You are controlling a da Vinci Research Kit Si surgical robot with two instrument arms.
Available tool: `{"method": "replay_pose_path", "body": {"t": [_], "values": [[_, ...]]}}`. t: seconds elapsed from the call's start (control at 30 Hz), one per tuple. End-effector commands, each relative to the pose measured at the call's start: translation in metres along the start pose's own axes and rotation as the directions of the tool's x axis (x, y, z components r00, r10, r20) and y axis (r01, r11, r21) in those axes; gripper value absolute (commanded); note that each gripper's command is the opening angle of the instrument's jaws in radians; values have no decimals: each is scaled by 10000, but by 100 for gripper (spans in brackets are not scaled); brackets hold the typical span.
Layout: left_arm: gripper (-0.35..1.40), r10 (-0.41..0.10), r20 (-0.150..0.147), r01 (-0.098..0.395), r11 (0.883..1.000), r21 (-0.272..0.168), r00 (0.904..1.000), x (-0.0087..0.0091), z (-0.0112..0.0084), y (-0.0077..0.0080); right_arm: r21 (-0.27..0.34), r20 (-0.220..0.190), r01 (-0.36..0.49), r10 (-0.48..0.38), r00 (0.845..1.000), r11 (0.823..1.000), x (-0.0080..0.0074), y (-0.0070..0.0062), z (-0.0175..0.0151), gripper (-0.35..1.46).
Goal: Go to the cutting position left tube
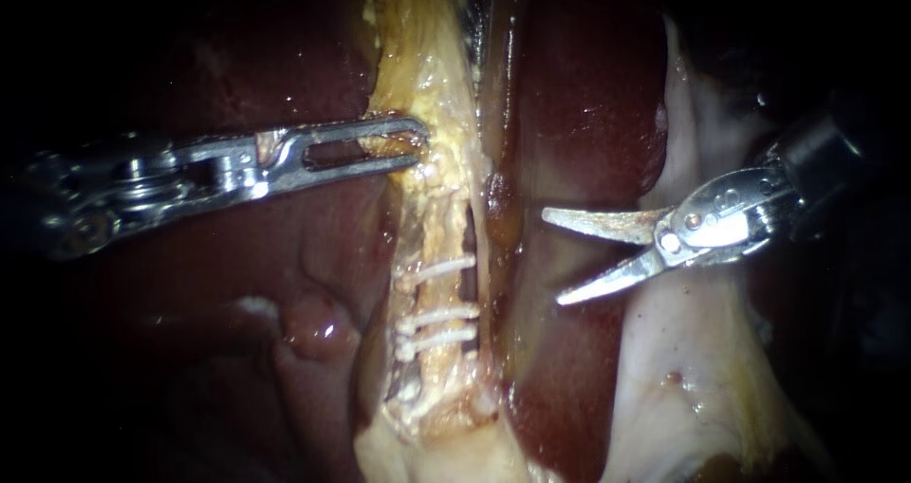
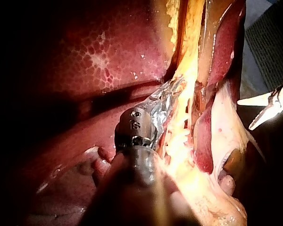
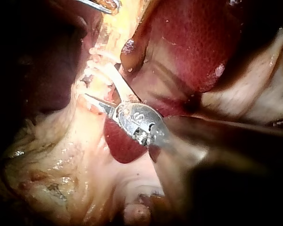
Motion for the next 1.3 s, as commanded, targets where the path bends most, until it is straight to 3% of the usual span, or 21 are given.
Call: {"method": "replay_pose_path", "body": {"t": [0.03,0.3,0.43,0.6,0.8,1.1,1.3], "values": [[-35,2,4,-2,10000,-3,10000,0,-1,-1,3,-1,3,-3,10000,10000,0,0,0,143],[-35,-17,-34,17,10000,21,10000,-3,-9,-3,23,-46,-56,56,10000,10000,-6,-6,5,143],[-35,-82,-121,83,9999,59,9999,-14,-30,-11,256,10,-200,200,9998,9995,-16,-13,17,143],[-35,-221,151,218,9995,230,9996,-25,-67,-31,490,229,-457,446,9987,9978,-28,-19,33,143],[-35,-400,332,388,9986,347,9986,-29,-98,-54,920,99,-1191,1187,9929,9886,-33,-25,48,141],[-35,-374,419,357,9985,410,9984,-26,-110,-68,1638,47,-2273,2297,9733,9600,-34,-33,78,141],[-35,-378,417,361,9985,410,9984,-27,-110,-69,1958,528,-2475,2418,9689,9489,-41,-32,99,136]]}}
